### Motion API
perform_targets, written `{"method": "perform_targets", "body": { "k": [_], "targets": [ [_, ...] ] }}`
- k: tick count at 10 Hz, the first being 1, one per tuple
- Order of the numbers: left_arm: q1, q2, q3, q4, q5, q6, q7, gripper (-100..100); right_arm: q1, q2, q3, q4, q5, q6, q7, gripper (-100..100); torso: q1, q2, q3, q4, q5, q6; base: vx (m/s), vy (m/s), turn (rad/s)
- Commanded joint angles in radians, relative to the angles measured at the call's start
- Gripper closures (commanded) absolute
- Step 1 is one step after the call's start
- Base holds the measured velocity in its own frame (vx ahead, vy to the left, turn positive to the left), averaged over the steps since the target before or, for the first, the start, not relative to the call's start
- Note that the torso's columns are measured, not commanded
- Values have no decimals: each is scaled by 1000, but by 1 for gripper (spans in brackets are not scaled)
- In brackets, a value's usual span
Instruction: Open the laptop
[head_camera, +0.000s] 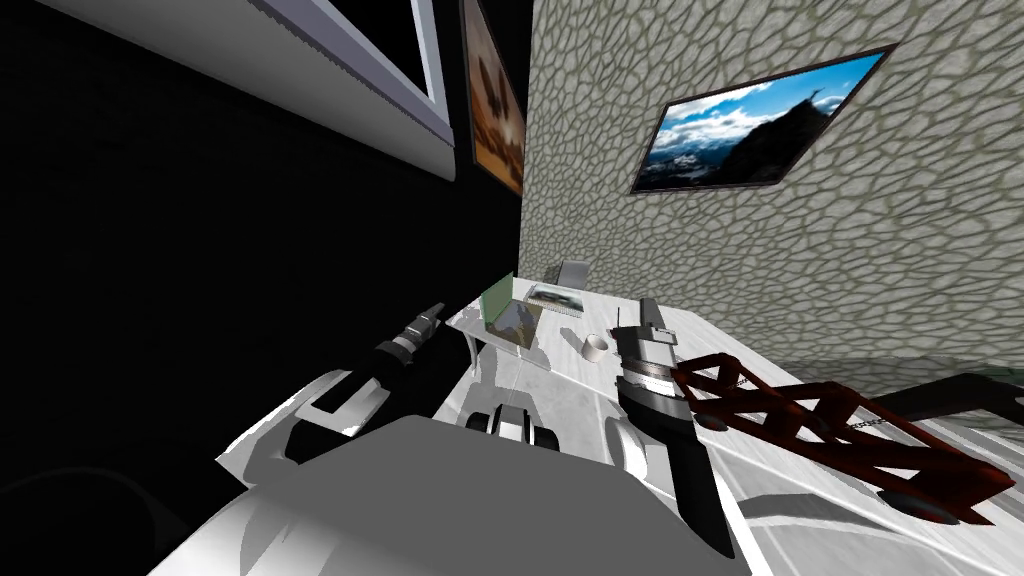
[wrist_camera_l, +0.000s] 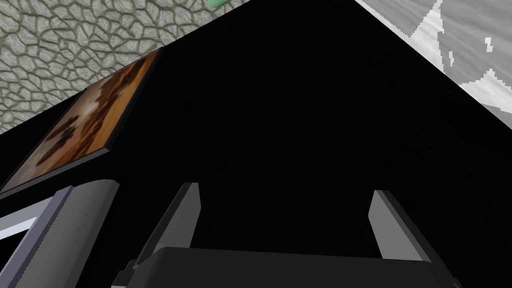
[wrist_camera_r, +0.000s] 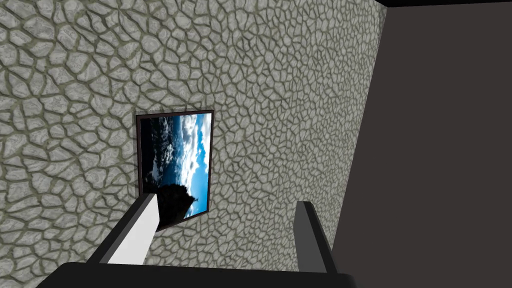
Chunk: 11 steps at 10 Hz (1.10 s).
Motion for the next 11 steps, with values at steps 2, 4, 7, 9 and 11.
{"method": "perform_targets", "body": {
  "k": [2,4,7,9,11],
  "targets": [
    [-10,49,0,-16,2,64,25,-100,0,0,0,0,0,0,0,0,0,-1,0,0,0,0,71,-2,-249],
    [-19,80,0,-29,4,109,44,-100,0,0,0,0,0,0,0,0,1,0,0,0,0,0,78,4,-263],
    [-28,123,1,-44,7,166,68,-100,0,0,0,0,0,0,0,0,1,0,0,0,0,0,78,9,-293],
    [-27,125,1,-46,6,168,69,-100,0,0,0,0,0,0,0,0,1,1,1,0,0,0,40,12,-135],
    [-29,128,4,-48,8,176,72,-100,0,0,0,0,0,0,0,0,2,-3,-1,0,0,0,84,18,-18]
  ]
}}
